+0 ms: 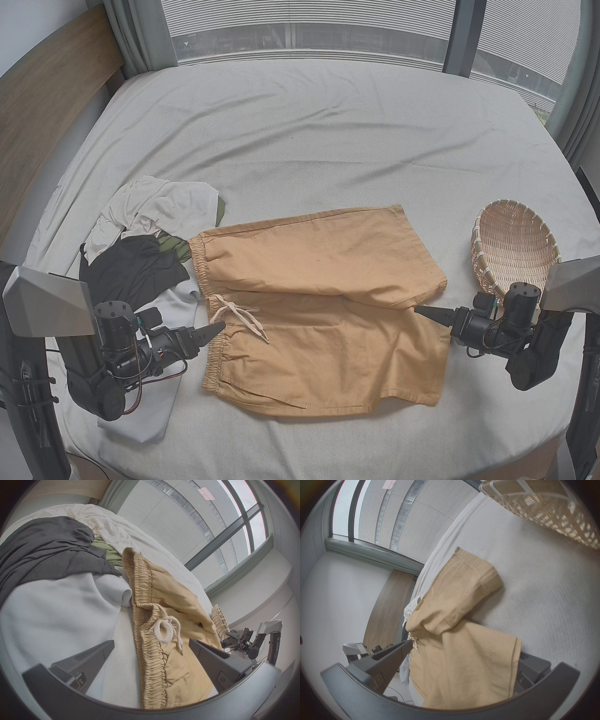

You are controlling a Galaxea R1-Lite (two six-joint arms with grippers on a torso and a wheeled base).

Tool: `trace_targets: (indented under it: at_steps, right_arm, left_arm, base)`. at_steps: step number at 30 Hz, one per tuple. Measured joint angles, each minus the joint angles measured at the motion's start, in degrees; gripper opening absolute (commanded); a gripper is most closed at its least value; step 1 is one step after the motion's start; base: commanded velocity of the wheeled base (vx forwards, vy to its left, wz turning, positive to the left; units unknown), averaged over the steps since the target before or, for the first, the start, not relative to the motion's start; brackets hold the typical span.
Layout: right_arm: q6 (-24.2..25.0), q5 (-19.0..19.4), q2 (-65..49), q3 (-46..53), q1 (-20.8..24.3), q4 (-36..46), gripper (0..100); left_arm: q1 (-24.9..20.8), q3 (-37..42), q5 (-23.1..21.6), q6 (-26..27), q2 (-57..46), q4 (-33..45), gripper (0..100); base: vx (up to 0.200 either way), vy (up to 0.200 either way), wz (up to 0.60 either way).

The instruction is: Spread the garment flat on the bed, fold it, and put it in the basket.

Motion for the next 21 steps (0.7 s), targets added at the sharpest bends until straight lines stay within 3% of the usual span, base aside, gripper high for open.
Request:
trace_targets:
  at_steps: [8, 21]
  right_arm:
    - [2.2, 0.1, -4.3, -1.5, -2.8, 0.0, 100]
    - [1.3, 0.0, -4.7, -2.9, -5.1, -0.1, 100]
  left_arm:
    - [0.0, -0.2, 0.0, 0.0, 0.2, 0.0, 100]
    - [0.1, -0.3, 0.0, 0.0, 0.4, 0.0, 100]
  base:
    - [0.0, 0.0, 0.0]
    - [0.0, 0.0, 0.0]
